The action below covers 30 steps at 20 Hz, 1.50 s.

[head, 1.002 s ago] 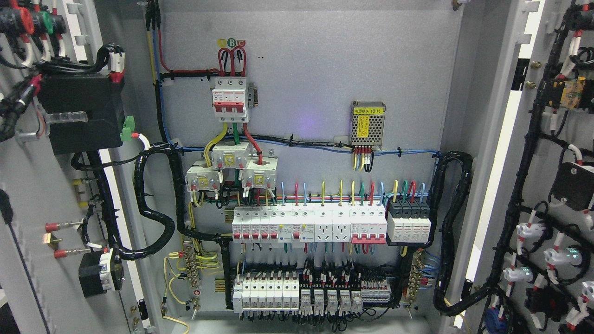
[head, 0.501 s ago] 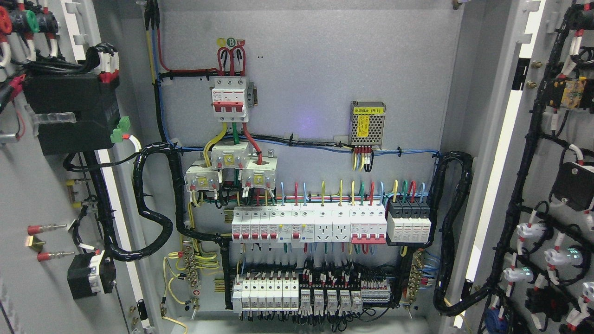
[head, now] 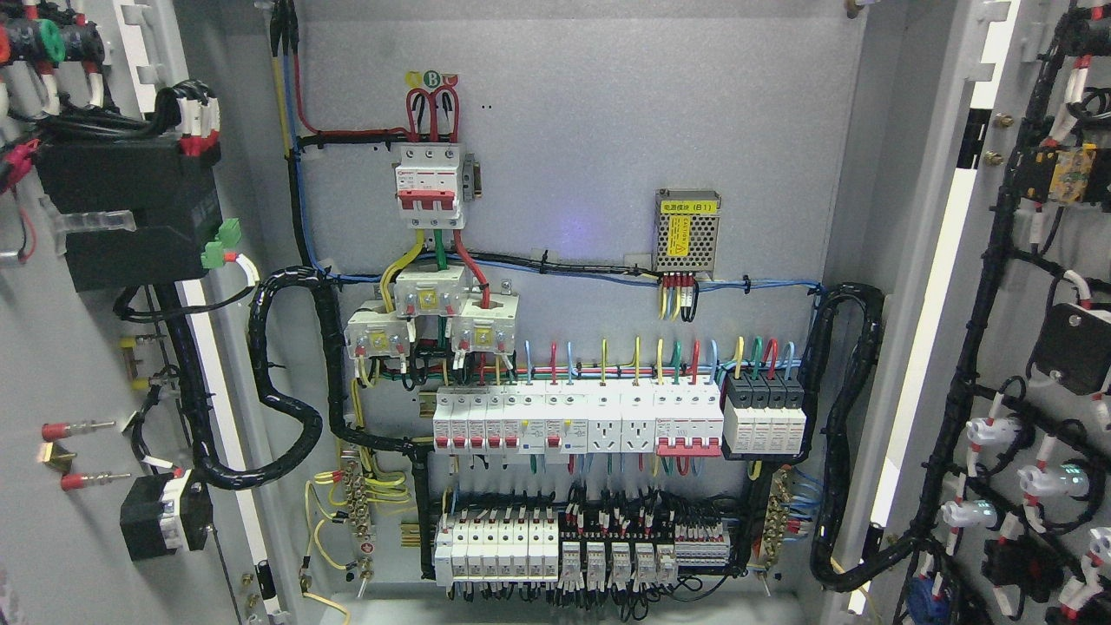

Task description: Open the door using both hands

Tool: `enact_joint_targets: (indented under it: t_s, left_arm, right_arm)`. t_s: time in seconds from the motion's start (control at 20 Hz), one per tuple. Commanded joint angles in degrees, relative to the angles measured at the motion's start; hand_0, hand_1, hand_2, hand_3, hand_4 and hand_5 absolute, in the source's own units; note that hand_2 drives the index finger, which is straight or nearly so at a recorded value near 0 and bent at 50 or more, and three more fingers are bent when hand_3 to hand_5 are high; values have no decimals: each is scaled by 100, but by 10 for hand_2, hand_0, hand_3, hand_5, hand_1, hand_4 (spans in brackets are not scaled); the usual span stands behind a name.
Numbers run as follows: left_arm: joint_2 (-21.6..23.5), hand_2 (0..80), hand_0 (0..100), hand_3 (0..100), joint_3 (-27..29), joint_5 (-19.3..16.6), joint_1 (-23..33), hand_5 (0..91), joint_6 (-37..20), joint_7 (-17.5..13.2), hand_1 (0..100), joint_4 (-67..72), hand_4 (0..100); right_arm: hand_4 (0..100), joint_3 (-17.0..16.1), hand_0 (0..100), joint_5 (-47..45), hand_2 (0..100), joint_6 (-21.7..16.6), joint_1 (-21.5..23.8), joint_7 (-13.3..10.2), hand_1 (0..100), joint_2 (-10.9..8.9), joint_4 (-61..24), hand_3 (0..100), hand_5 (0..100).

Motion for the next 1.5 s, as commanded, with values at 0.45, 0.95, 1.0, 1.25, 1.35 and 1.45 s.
enact_joint_targets:
  t_s: [0.45, 0.95, 1.0, 1.25, 1.35, 1.45]
  left_arm:
    - [0, 0, 0, 0, 97, -97, 1, 0, 4, 5, 0, 35, 0]
    - [0, 0, 0, 0, 97, -97, 1, 0, 4, -4, 0, 35, 0]
    - [0, 0, 0, 0, 97, -97, 1, 0, 4, -4, 0, 35, 0]
    - [0, 0, 0, 0, 97, -97, 1, 0, 4, -4, 0, 35, 0]
    - [0, 0, 0, 0, 97, -97, 1, 0, 4, 5, 0, 35, 0]
    - [0, 0, 0, 0, 97, -97, -7, 0, 4, -4, 0, 35, 0]
  right_arm:
    - [0, -453, 386, -40, 0, -208, 234, -654, 0, -460, 130, 0, 0]
    - [0, -874, 386, 21, 0, -920, 708, -1303, 0, -706, 139, 0, 0]
    - [0, -944, 386, 21, 0, -1034, 778, -1417, 0, -741, 130, 0, 0]
    - [0, -1006, 386, 267, 0, -1587, 1313, -1603, 0, -1233, -72, 0, 0]
    - [0, -1077, 386, 285, 0, -1737, 1560, -1603, 0, -1339, -230, 0, 0]
    - [0, -1129, 386, 364, 0, -1808, 1832, -1603, 0, -1488, -406, 0, 0]
